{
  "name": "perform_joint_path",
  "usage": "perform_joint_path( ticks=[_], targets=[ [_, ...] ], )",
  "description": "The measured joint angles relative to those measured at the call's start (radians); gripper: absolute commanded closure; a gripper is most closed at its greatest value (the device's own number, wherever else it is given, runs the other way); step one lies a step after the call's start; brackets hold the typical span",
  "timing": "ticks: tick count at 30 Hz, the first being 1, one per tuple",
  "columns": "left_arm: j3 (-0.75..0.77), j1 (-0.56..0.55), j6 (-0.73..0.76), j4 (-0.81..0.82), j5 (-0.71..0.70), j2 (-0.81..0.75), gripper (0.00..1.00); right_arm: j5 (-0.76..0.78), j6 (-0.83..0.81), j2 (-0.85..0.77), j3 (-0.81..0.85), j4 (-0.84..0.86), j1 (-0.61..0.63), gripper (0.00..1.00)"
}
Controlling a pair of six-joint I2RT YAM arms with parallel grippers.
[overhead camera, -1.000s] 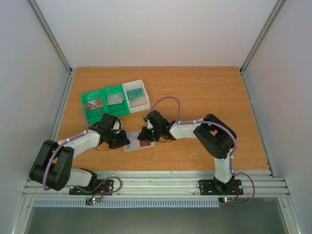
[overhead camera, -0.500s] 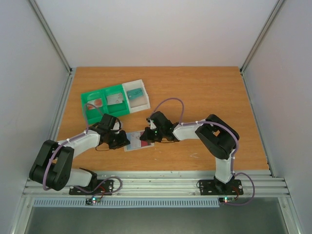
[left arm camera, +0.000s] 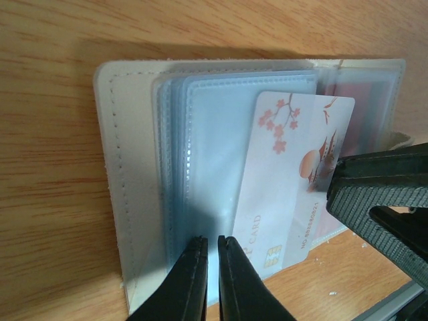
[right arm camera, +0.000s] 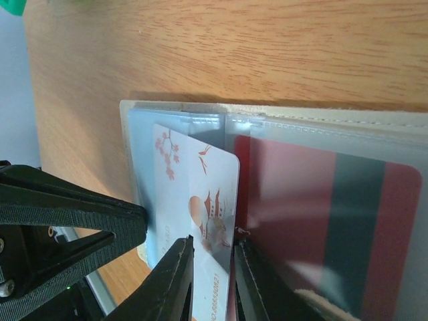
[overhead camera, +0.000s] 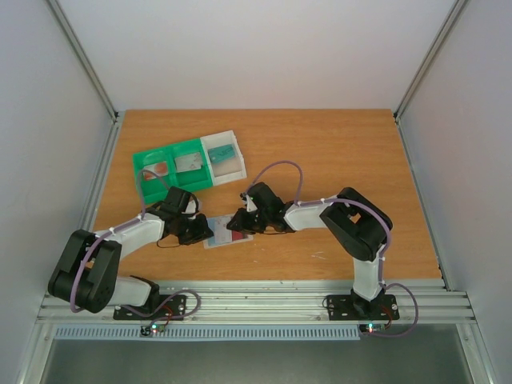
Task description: Take the credit cards out of the card holder
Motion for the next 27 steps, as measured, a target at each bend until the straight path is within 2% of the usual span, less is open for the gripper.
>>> perform_joint_path(
  ticks=[7, 12, 17, 25, 27],
  targets=[
    [-0.004, 0.000, 0.000, 0.006, 0.001, 0.000, 0.92, -0.011, 0.007, 0.014, 0.000, 0.013, -0.001, 0.99],
    [-0.004, 0.000, 0.000, 0.006, 0.002, 0.000, 0.91, -0.014, 0.006, 0.012, -0.003, 0.031, -0.002, 0.99],
    [-0.006, 0.000, -0.001, 0.002, 0.005, -0.019, 0.86, -0.001, 0.007, -0.042, -0.045, 0.034, -0.002, 0.99],
    [-0.003, 0.000, -0.014, -0.040, 0.022, -0.129, 0.74, 0.051, 0.004, -0.188, -0.093, -0.054, -0.002, 0.99],
    [0.003, 0.000, -0.016, -0.063, 0.024, -0.150, 0.68, 0.066, 0.001, -0.224, -0.096, -0.085, -0.002, 0.99]
  ],
)
